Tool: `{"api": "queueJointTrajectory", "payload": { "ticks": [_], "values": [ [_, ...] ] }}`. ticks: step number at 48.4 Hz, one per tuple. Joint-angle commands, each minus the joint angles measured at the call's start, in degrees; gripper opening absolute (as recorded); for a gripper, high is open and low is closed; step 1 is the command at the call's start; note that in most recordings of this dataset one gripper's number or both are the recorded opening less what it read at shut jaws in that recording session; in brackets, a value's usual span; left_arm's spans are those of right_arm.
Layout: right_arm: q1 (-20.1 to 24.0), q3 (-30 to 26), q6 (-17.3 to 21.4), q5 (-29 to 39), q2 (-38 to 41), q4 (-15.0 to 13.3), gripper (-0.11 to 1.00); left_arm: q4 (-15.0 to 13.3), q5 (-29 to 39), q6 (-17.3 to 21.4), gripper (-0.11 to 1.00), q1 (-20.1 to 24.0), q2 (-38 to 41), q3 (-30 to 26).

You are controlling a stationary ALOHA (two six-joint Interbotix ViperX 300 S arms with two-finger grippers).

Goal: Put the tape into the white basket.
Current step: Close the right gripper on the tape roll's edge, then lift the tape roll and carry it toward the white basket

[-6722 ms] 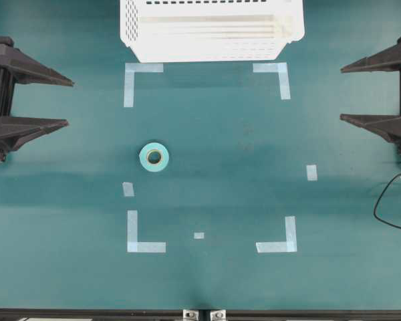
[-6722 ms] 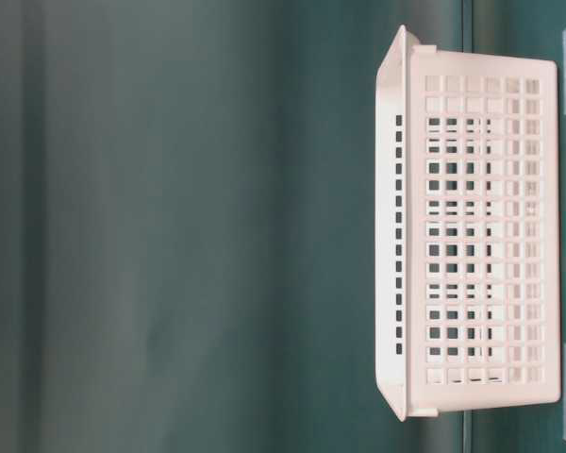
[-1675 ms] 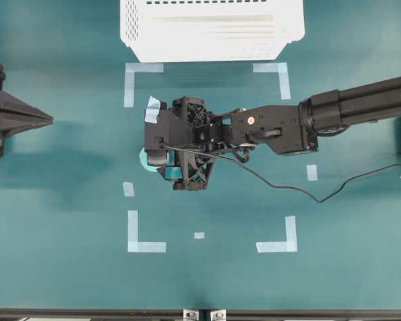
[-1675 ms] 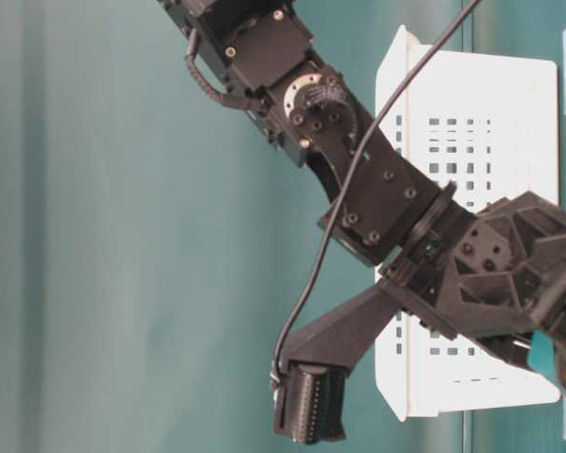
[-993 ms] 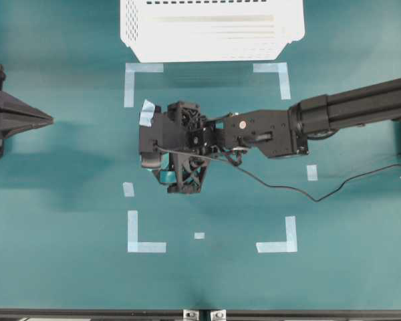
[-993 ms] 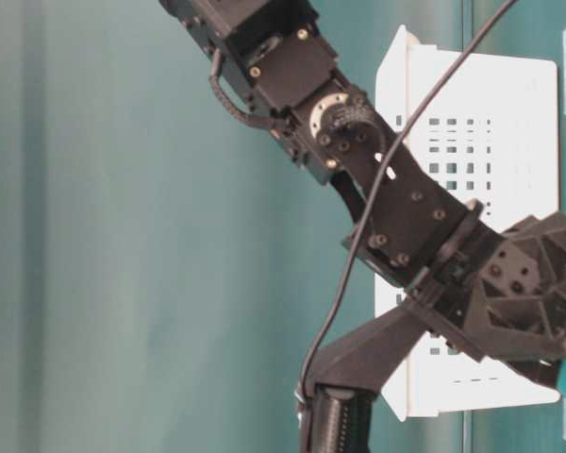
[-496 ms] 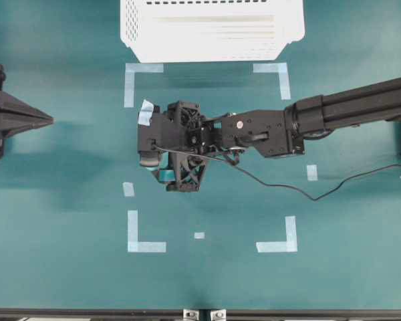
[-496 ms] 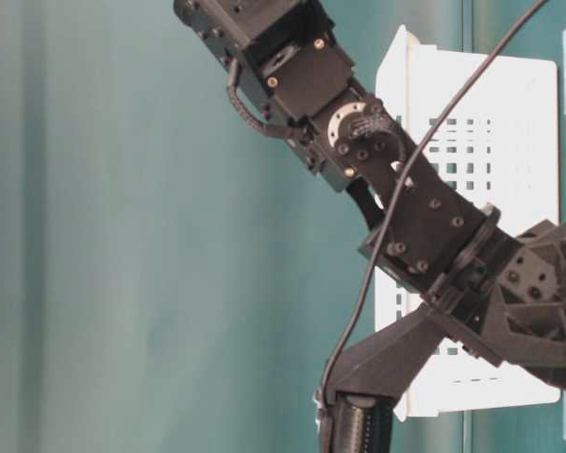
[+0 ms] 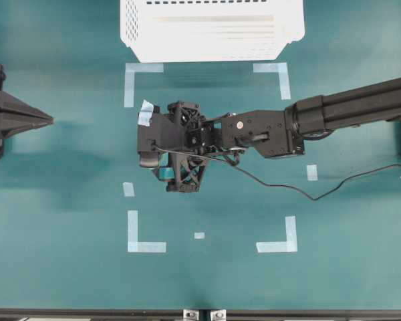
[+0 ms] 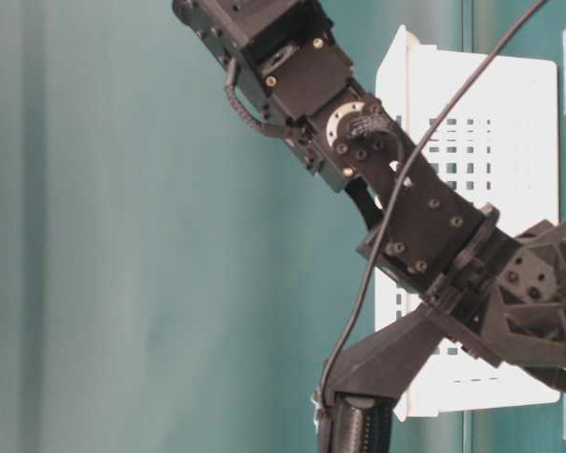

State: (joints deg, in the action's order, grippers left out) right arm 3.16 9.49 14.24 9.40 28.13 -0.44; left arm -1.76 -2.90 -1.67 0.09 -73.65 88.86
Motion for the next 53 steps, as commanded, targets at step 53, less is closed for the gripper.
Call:
{"api": "queueJointTrajectory", "payload": {
  "ticks": [53],
  "values": [
    [0.8,-1.1,0.0,8.5,-13.8,-0.5,0.68,0.1,-0.4,0.0,-0.11,0.2,-1.5,-0.3]
  ]
}}
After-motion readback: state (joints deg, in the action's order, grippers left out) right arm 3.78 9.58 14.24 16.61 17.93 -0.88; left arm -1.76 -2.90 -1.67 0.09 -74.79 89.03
